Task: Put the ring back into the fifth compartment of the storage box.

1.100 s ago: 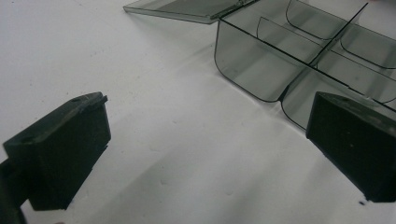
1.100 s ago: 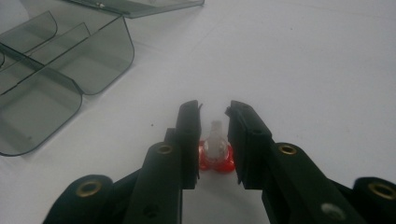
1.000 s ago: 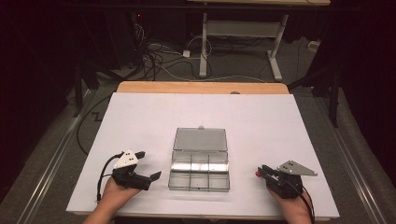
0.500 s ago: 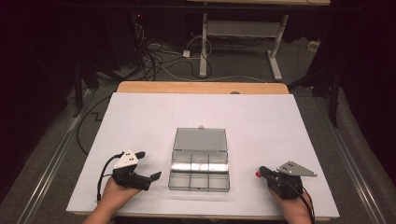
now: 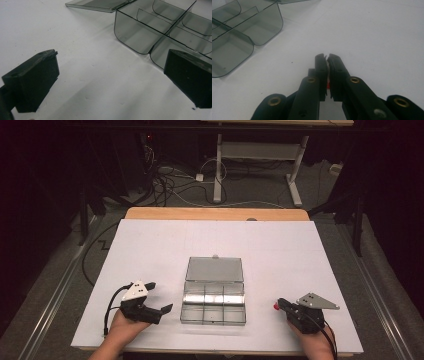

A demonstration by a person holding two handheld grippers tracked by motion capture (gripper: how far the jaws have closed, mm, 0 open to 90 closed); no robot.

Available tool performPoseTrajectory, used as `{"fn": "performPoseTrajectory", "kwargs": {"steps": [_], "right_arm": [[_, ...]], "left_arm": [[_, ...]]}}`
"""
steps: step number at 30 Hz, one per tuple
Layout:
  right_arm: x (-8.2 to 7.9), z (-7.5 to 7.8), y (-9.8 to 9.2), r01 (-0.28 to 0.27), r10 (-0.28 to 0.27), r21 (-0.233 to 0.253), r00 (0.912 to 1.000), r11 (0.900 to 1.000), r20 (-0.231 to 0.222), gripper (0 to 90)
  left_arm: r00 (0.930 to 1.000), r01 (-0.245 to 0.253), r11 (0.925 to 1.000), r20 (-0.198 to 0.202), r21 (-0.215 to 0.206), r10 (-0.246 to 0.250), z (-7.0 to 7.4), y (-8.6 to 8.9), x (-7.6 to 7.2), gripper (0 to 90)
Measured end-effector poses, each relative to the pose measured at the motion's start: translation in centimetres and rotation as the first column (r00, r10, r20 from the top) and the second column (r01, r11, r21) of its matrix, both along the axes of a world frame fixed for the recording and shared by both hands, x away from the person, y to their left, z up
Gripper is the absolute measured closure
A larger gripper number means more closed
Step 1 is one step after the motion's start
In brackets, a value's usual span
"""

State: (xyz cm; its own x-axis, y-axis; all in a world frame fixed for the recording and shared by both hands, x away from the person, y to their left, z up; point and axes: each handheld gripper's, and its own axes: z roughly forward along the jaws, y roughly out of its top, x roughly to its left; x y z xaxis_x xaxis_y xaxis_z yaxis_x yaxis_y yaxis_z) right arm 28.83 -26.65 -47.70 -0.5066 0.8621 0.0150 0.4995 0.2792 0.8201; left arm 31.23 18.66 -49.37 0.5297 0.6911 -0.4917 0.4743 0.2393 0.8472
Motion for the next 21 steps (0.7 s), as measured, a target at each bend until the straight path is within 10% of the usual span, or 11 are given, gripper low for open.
{"fn": "performPoseTrajectory", "kwargs": {"steps": [21], "right_arm": [[-0.4, 0.8, 1.3, -0.060, 0.059, 0.018, 0.9980, 0.998, 0.021, 87.6]], "left_arm": [[1.0000, 0.002, 1.0000, 0.001, 0.000, -0.002, 0.0, 0.0, 0.0, 0.0]]}}
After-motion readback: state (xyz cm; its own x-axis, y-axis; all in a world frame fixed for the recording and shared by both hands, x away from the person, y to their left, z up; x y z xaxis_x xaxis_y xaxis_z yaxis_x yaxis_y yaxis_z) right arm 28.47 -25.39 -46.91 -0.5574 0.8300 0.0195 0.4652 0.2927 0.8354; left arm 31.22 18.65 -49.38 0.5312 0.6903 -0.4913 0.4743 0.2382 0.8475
